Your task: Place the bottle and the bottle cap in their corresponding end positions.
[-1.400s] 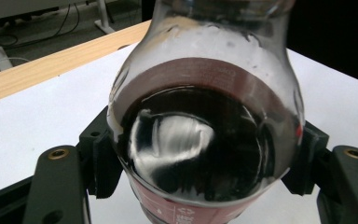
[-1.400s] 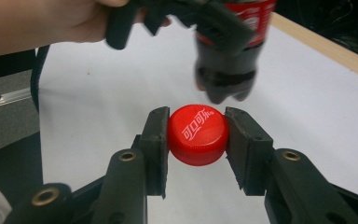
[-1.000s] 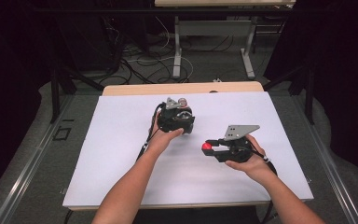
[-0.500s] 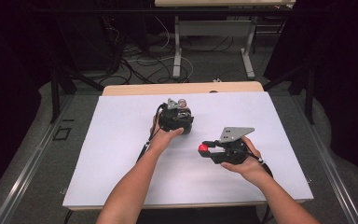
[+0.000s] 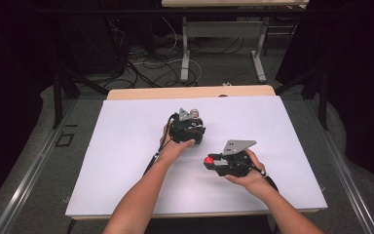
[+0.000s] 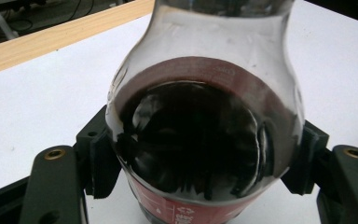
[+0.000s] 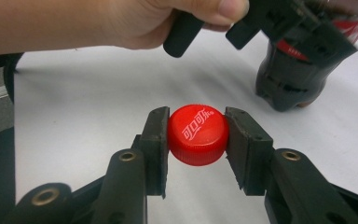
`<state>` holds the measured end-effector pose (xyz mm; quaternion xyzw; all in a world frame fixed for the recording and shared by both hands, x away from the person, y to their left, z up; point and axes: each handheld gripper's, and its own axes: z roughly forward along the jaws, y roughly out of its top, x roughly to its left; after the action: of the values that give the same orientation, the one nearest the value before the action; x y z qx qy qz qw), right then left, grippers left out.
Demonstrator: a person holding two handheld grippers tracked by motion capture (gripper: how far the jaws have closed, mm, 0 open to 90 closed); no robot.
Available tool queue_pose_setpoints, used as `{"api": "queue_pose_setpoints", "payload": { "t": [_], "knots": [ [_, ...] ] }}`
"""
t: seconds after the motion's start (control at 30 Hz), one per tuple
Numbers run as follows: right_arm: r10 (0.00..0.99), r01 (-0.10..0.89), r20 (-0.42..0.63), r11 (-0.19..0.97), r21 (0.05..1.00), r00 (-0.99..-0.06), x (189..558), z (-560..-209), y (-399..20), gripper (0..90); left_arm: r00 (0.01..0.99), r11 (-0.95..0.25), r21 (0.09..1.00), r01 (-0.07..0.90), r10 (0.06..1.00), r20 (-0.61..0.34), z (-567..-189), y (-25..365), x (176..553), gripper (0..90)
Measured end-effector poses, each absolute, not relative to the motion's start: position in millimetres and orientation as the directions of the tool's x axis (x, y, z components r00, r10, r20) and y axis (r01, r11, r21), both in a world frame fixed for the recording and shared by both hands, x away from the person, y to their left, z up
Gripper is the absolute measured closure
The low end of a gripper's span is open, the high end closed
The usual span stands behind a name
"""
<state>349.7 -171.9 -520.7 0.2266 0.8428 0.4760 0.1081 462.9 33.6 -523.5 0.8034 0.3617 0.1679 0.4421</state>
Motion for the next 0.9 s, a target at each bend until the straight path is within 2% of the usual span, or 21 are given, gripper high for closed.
{"api": "queue_pose_setpoints", "payload": {
  "t": [0.3, 0.47, 0.63, 0.73, 0.83, 0.9],
  "knots": [
    [0.491, 0.319, 0.064, 0.457, 0.83, -0.869, 360.3, -545.6, -149.3, 61.3, 0.68, -0.341, 0.829, 0.444, 0.73, -0.064, -525.0, 34.9, 464.0, 26.4],
    [0.494, 0.326, 0.057, 0.478, 0.816, -0.868, 364.3, -555.2, -138.0, 61.2, 0.667, -0.313, 0.823, 0.474, 0.738, -0.104, -526.6, 39.6, 463.8, 17.2],
    [0.491, 0.339, 0.066, 0.493, 0.801, -0.869, 368.3, -562.6, -131.6, 61.1, 0.662, -0.281, 0.833, 0.476, 0.739, -0.128, -518.9, 53.9, 452.8, 15.3],
    [0.472, 0.325, 0.056, 0.513, 0.794, -0.88, 371.1, -566.9, -127.9, 61.0, 0.652, -0.244, 0.845, 0.476, 0.743, -0.153, -514.3, 63.4, 445.7, 12.0],
    [0.491, 0.364, 0.08, 0.517, 0.775, -0.868, 369.3, -566.5, -126.2, 60.7, 0.647, -0.229, 0.843, 0.486, 0.742, -0.172, -507.9, 74.0, 438.7, 7.3],
    [0.495, 0.37, 0.096, 0.494, 0.786, -0.864, 369.0, -565.2, -126.4, 56.7, 0.653, -0.22, 0.851, 0.477, 0.737, -0.175, -504.0, 80.7, 433.8, 4.0]
  ]
}}
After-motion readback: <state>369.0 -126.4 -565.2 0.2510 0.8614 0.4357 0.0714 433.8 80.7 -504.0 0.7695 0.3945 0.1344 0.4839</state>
